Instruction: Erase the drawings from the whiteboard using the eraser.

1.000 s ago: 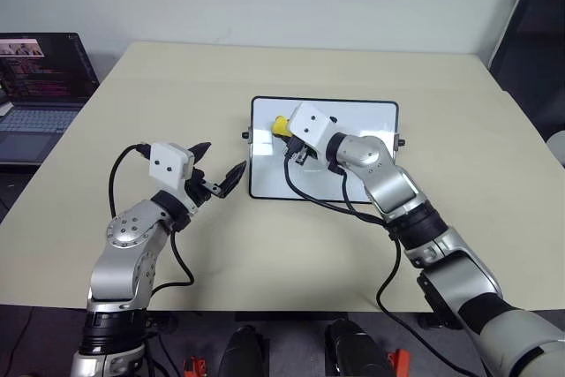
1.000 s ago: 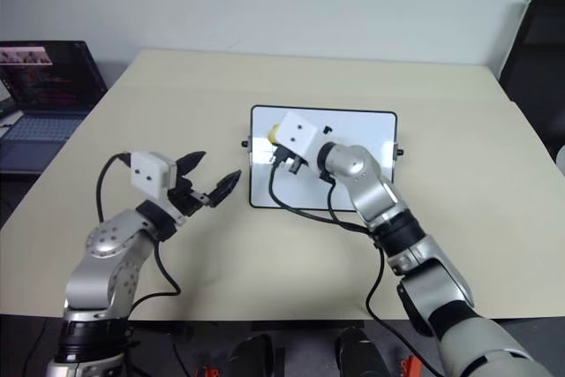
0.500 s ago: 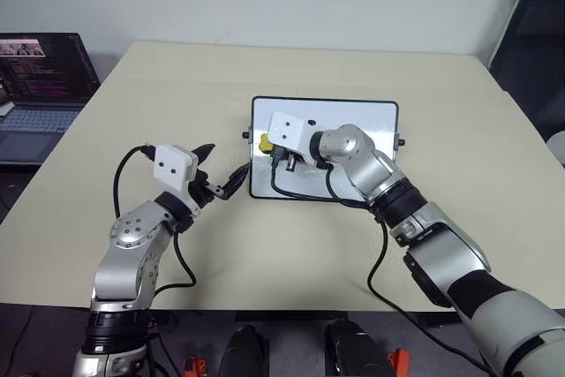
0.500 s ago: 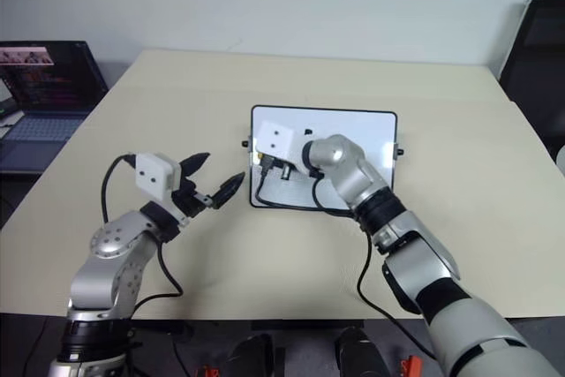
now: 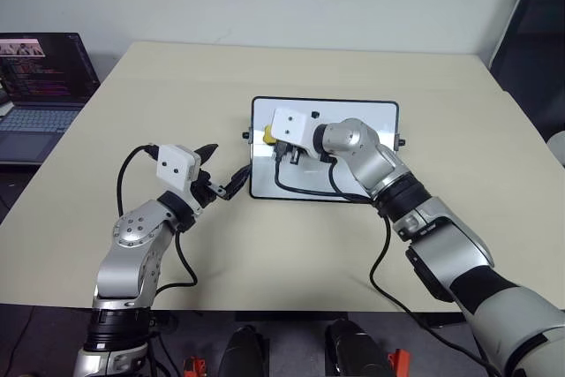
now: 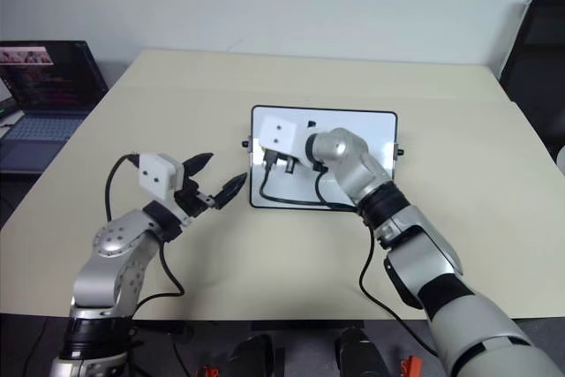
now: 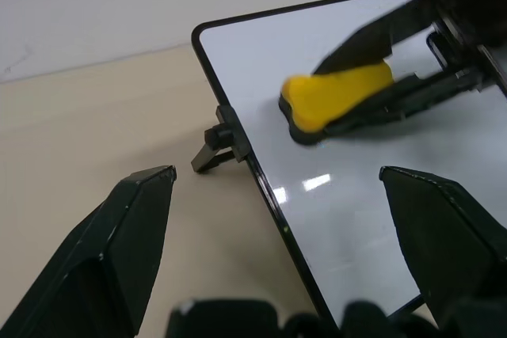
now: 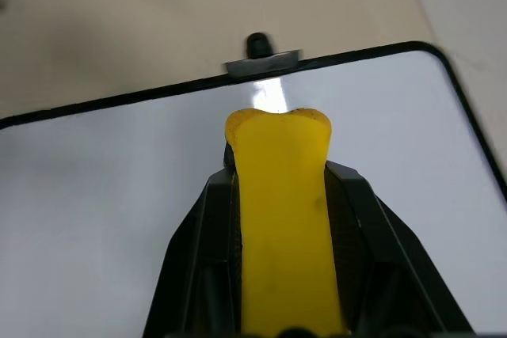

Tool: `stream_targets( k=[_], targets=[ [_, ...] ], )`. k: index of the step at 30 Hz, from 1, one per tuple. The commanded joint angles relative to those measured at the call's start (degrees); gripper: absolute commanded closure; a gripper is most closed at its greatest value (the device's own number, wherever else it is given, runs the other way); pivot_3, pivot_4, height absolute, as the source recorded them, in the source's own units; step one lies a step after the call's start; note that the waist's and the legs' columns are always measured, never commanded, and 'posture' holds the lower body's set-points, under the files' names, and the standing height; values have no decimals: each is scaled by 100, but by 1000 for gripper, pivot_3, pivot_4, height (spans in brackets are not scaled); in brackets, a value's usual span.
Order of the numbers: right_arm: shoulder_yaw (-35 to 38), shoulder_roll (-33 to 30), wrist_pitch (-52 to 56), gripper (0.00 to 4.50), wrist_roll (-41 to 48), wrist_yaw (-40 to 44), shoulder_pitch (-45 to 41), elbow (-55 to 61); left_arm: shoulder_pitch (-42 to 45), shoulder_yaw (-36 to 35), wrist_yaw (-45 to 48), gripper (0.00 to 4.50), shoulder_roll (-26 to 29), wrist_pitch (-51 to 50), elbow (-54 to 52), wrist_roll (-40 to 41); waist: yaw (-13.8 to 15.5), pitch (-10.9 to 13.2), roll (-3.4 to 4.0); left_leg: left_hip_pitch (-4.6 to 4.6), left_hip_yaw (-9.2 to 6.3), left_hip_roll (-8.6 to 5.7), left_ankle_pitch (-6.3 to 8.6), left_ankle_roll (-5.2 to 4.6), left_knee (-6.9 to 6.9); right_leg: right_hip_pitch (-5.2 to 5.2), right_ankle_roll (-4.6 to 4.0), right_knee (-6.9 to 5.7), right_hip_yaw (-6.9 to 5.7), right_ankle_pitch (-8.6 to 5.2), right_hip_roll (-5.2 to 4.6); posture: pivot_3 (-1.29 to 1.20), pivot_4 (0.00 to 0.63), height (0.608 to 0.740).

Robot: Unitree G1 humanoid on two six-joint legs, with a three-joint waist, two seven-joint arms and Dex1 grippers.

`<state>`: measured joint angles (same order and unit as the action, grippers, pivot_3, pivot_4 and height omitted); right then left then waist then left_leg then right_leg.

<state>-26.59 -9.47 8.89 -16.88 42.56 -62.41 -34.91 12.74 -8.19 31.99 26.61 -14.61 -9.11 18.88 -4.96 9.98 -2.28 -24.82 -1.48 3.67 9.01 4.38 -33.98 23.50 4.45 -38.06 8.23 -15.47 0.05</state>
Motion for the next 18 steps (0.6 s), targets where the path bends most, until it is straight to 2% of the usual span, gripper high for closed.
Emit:
stream_targets(
  k=[1,2,8,10,18],
  targets=[
    [-215,-236,119,3399,-213,396,102,191,67,4,-14,0,-34,78,-159,9,1,0,0,0,0,0,0,0,-2,0,0,-1,0,0,0,0,150,740],
    [-252,-272,86,3399,-271,390,89,210,65,13,-20,0,-40,77,-166,4,2,0,0,0,0,0,0,0,-3,-1,1,-1,0,0,0,0,150,740],
    [-46,-135,-502,3399,-672,-1044,-368,-240,53,22,-7,0,-51,69,-182,5,2,0,0,4,0,0,-4,-2,-9,-2,-3,-2,1,-4,0,0,150,740],
    [-6,-76,-581,3399,-648,-1163,-414,-319,54,14,10,0,-41,86,-153,10,3,0,0,3,0,-1,-6,-4,-10,-1,-14,-1,2,-10,0,0,150,740],
    [-277,-240,-397,3401,-531,142,149,264,92,4,59,0,-30,113,-73,20,0,0,0,3,0,1,-5,-4,1,-1,2,2,1,5,1,0,150,740]
  ],
)
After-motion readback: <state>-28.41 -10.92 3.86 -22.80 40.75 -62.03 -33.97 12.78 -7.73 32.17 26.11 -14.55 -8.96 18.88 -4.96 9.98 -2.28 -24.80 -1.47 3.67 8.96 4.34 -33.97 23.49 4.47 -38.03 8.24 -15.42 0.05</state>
